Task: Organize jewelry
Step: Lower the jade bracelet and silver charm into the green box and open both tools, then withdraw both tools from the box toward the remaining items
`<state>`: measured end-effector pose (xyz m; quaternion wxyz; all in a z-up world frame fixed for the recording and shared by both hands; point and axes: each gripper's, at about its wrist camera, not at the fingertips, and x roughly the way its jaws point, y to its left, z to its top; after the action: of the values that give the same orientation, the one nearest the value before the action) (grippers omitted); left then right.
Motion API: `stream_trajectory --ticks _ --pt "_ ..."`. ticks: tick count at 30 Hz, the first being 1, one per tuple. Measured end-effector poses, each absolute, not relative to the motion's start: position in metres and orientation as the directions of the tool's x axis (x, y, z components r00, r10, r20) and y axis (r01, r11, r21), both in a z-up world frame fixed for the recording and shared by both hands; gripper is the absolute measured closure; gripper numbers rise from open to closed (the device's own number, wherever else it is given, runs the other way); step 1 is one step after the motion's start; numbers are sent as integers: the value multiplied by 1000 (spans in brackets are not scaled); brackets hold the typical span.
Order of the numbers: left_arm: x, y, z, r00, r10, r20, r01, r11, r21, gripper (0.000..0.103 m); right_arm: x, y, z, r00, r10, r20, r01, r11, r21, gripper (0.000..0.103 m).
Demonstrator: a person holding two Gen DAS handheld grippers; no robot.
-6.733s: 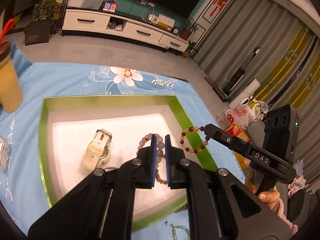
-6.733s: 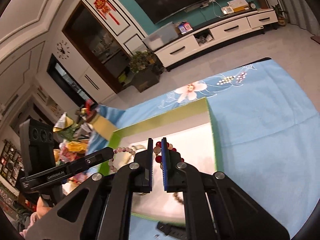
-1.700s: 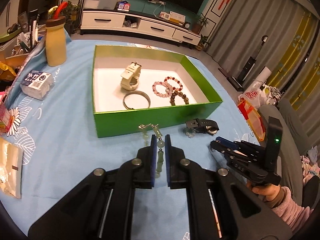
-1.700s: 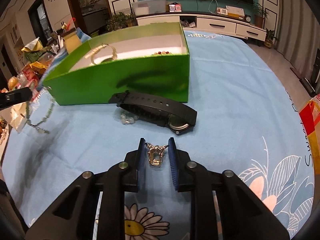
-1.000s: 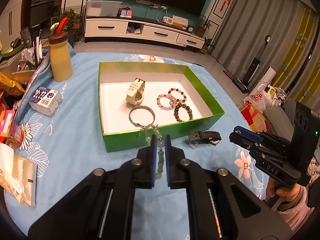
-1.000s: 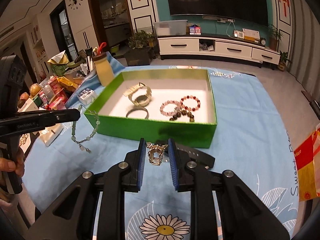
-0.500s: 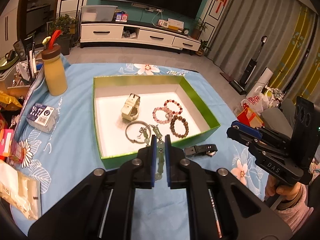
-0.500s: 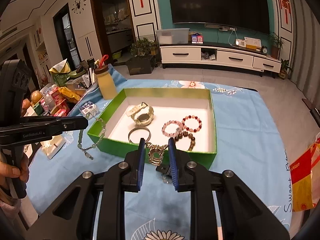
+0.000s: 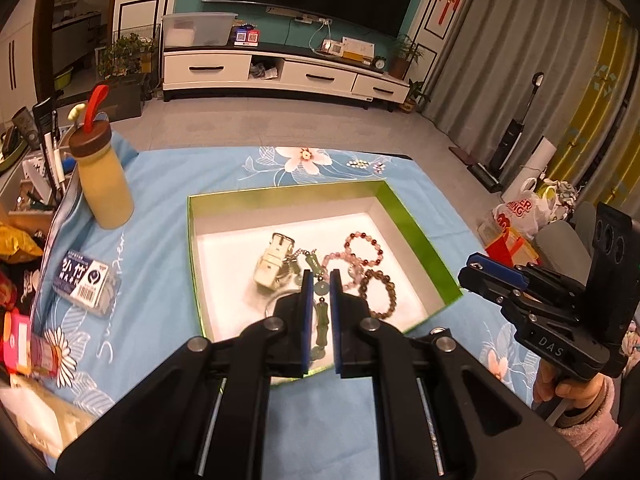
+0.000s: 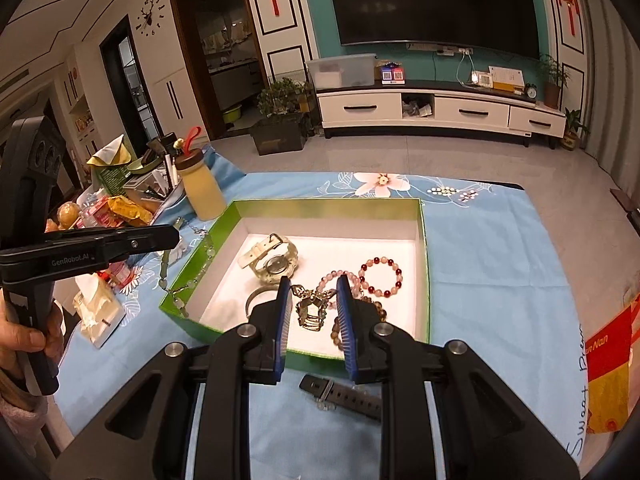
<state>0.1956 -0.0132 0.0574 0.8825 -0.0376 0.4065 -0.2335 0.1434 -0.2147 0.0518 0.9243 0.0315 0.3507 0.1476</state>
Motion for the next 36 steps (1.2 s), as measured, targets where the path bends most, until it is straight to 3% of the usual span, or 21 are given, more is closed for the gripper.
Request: stream_trajectory --ticks 28,31,33,36 --pt "334 -98 -12 425 -426 -799 373 886 -274 94 250 -228 -5 615 214 -759 -155 977 150 80" --pt "336 -95 -14 459 -357 -813 349 914 -204 82 254 -229 -12 592 196 -781 -148 980 134 80" --pt "332 -89 -12 473 -355 -806 341 918 -204 54 257 -230 -18 569 177 -803 -135 983 121 79" --pt "324 -78 -4 492 -368 -789 333 917 -220 47 257 -234 -20 560 169 -811 -117 985 124 73"
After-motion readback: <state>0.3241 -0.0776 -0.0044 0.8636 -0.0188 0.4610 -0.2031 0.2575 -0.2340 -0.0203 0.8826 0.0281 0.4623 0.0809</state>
